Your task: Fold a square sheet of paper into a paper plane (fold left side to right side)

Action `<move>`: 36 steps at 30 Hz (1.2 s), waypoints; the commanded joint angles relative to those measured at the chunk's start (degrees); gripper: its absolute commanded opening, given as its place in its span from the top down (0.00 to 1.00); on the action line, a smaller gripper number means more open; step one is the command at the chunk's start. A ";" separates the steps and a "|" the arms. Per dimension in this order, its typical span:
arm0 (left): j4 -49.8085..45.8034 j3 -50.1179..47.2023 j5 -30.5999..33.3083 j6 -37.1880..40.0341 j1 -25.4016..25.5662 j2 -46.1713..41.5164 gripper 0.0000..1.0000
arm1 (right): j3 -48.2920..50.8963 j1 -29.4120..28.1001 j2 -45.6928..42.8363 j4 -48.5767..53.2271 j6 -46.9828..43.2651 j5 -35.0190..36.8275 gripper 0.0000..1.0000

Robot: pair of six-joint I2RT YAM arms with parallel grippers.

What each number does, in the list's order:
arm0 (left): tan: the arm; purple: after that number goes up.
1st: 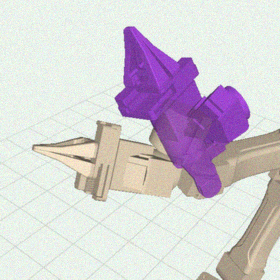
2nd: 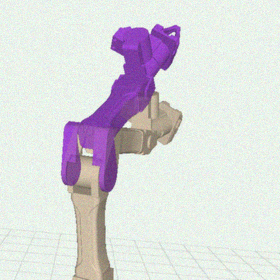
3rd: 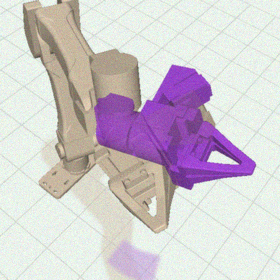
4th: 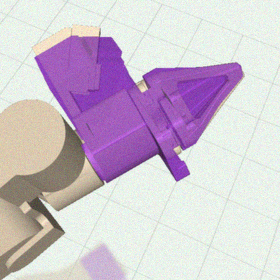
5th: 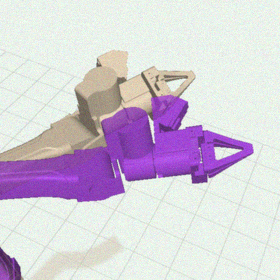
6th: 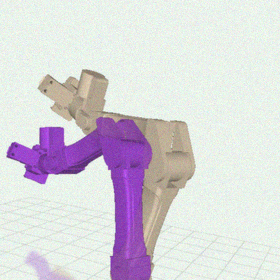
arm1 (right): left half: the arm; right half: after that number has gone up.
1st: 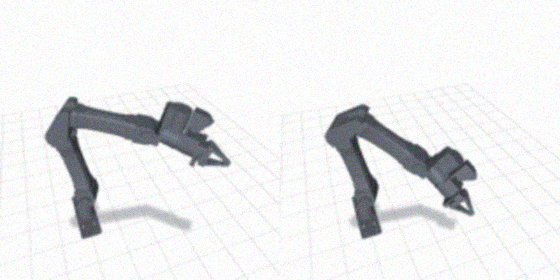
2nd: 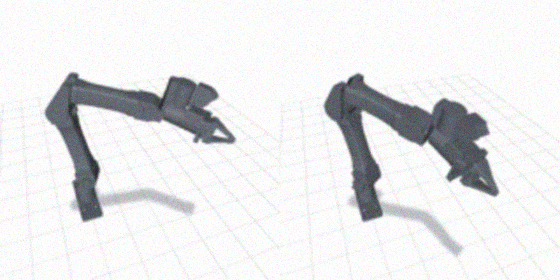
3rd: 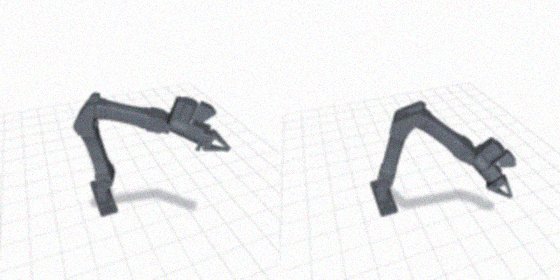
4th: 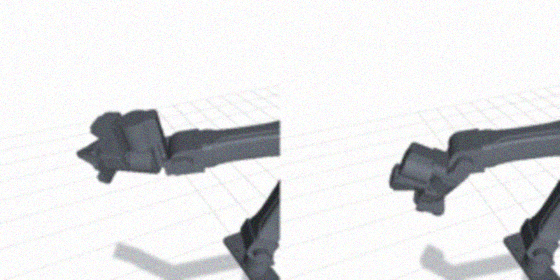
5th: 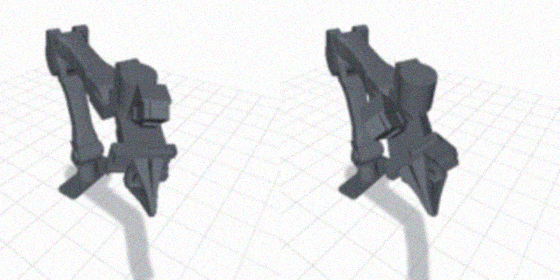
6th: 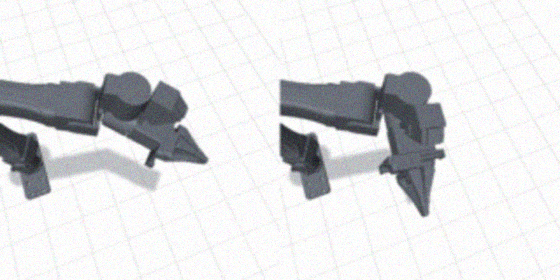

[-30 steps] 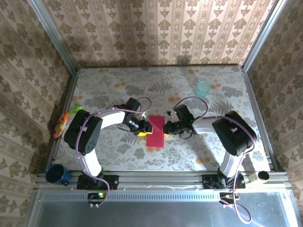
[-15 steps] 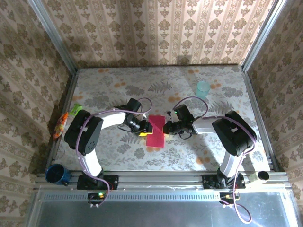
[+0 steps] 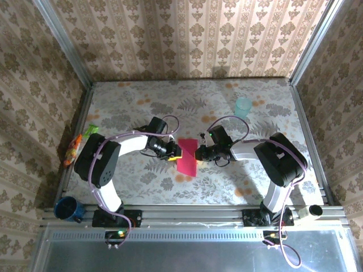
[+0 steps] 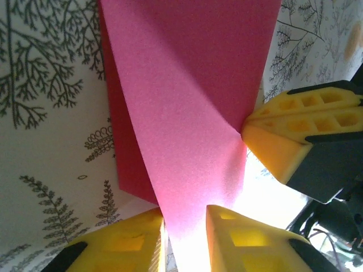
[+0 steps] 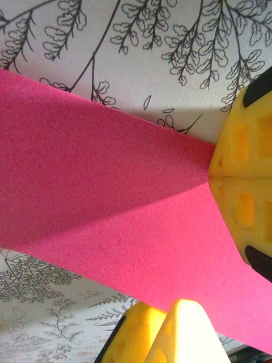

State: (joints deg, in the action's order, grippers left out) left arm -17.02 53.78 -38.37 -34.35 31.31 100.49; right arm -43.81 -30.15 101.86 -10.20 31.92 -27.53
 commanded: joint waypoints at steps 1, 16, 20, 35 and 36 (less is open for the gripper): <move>0.06 -1.08 -1.70 -0.52 -0.02 -1.31 0.84 | 0.80 0.05 0.89 1.81 -0.43 1.40 0.91; -1.32 -1.84 0.75 -10.83 1.23 -5.05 0.99 | 2.70 -13.14 -21.12 15.86 -15.54 24.22 0.54; -1.63 -1.90 0.67 -13.01 1.21 -5.69 0.99 | 3.96 -24.27 -25.24 17.70 -18.15 36.49 0.41; 1.02 -2.38 0.40 -17.42 1.56 -5.47 1.00 | -4.67 -38.74 -11.09 18.82 -24.69 54.95 0.24; 1.02 -2.37 0.40 -17.51 1.59 -5.39 1.00 | -5.19 -38.67 -10.41 18.65 -25.01 55.41 0.25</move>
State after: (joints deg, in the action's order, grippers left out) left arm -16.23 52.03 -38.09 -50.57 32.60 95.88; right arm -46.65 -68.69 89.86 7.99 9.10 22.87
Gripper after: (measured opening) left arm 0.050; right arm 0.755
